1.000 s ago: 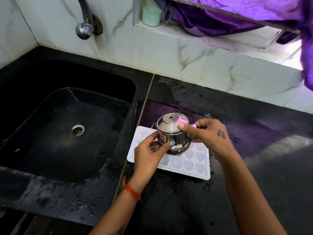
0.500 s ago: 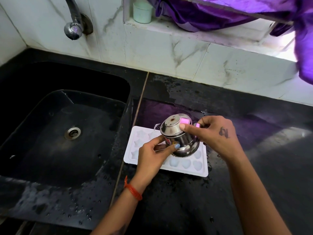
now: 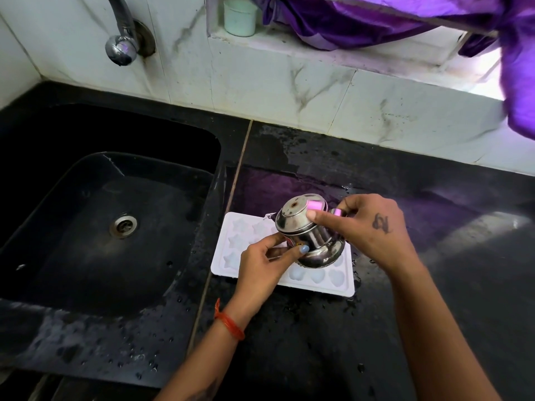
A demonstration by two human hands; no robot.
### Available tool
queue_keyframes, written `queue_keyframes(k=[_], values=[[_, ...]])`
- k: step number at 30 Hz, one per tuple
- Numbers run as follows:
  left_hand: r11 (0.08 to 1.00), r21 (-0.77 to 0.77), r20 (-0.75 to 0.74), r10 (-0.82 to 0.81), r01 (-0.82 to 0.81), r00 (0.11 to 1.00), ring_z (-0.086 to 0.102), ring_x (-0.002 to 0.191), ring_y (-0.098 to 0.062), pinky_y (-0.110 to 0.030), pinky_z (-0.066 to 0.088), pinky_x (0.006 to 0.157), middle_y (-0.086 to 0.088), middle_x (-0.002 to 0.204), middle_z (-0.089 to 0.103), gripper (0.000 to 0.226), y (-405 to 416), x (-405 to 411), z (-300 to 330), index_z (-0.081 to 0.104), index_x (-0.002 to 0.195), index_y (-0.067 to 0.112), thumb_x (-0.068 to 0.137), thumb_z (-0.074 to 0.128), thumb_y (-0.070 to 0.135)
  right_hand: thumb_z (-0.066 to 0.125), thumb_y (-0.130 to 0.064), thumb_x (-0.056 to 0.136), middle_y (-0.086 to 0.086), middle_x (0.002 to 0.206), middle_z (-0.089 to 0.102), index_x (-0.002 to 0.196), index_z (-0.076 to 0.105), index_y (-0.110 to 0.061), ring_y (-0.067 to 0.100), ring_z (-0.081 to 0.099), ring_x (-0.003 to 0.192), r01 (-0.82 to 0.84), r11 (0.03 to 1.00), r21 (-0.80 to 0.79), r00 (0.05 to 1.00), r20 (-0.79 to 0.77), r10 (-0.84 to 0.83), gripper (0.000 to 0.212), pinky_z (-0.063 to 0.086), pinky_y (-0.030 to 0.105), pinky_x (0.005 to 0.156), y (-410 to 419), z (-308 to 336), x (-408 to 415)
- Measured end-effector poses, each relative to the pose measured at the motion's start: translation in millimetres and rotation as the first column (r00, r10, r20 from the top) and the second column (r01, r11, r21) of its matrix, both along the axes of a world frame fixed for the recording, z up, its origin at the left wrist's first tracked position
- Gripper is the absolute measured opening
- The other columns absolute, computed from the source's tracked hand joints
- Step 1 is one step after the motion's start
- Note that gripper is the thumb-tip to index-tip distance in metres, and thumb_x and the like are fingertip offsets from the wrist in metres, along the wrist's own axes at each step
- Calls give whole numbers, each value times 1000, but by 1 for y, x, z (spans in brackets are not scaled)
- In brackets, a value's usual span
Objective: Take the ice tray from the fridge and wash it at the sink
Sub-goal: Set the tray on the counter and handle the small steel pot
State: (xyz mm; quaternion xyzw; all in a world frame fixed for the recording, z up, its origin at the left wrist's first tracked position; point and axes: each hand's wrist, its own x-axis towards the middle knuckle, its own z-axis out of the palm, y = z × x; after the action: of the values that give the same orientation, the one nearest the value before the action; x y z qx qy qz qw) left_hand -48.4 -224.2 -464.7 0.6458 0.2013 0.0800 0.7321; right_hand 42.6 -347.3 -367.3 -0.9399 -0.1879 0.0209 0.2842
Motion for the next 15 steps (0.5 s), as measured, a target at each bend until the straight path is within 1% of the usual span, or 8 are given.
queue_keyframes(k=[2,3,5,7,9,12,15], values=[[1000,10,-2,21,-21,1000,63,67,2,-13,43,62,7,77,73,25,-1,0,1,73,100,15,76,76,22,69,-65,65,12,57,63,60,64,-5,23,57,56,5,1000,24,1000,-31,-4,60,44,32,55,-2,-2,1],[999,21,-1,37,-37,999,65,70,1,-13,44,62,6,79,74,25,-2,0,1,73,99,17,75,77,23,71,-64,65,12,58,64,60,65,-5,25,60,60,14,998,67,997,-74,-9,59,48,35,59,-3,-3,3],[996,47,6,74,-74,997,69,79,-4,-15,48,66,6,85,75,24,-2,0,2,73,96,23,73,79,24,74,-62,62,9,58,66,58,65,-8,25,64,63,43,984,171,985,-174,-13,55,54,43,68,-7,-8,5],[993,69,10,95,-95,995,69,82,-4,-13,48,67,7,88,75,28,-3,0,2,72,99,25,72,80,25,77,-62,57,9,59,67,57,65,-10,24,65,63,71,970,234,968,-253,-10,54,56,48,72,-11,-12,6],[991,88,7,105,-105,994,68,83,-2,-10,47,67,7,91,75,35,-3,1,3,72,104,21,71,81,24,78,-61,56,9,61,69,58,65,-10,23,66,64,98,959,264,951,-308,-12,52,56,49,75,-12,-14,6],[990,101,2,100,-100,995,69,86,-4,-10,48,69,6,95,74,41,-3,2,2,71,109,19,70,81,25,80,-51,58,10,63,69,56,65,-10,15,63,60,125,944,306,936,-351,-10,44,55,46,76,-14,-13,5],[988,133,-13,79,-76,997,67,88,-3,-11,49,71,7,95,73,39,-5,3,3,71,108,21,71,81,27,81,-51,58,11,63,69,57,65,-10,19,64,62,126,942,312,939,-344,-12,44,55,47,77,-18,-14,3]])
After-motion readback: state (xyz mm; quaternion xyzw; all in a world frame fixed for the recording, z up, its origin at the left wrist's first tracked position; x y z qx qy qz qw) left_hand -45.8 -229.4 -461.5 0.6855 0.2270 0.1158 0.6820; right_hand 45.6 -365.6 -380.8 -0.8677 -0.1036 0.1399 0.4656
